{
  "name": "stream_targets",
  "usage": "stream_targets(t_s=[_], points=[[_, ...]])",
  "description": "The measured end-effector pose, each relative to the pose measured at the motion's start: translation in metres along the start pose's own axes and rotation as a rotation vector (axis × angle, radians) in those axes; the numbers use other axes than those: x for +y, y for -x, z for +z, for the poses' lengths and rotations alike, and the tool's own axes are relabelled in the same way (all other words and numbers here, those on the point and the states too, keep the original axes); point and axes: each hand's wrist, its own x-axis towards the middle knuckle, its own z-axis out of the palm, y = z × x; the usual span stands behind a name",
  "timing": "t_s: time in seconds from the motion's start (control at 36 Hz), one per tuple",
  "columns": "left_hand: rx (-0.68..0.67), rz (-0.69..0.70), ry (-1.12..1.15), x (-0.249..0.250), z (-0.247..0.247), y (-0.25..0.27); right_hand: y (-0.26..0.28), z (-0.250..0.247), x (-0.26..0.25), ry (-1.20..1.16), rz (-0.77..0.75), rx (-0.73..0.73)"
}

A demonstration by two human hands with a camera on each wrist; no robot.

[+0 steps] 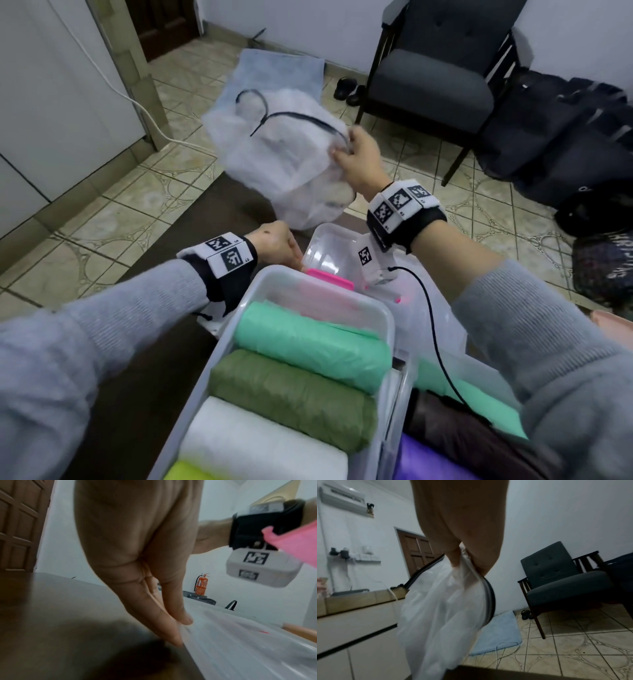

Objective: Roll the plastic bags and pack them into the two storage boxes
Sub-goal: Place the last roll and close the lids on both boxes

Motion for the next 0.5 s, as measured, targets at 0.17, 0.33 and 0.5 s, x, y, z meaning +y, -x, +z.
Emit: stream_targets(t_s=[0.17,0.33,0.5], points=[[-0.027,-0.084,-0.038,-0.005,0.0,0.001,0.008,-0.058,-0.002,-0.148,0.021,0.239],[-0.043,-0.063,-0.094,0.004,-0.01,0.015,0.041,-0.11,0.003,-0.19,0.163,0.312],[0.045,-0.073,-0.183,0.02,-0.043,0.034,0.094,-0.151,0.004,-0.196,0.251,0.381]])
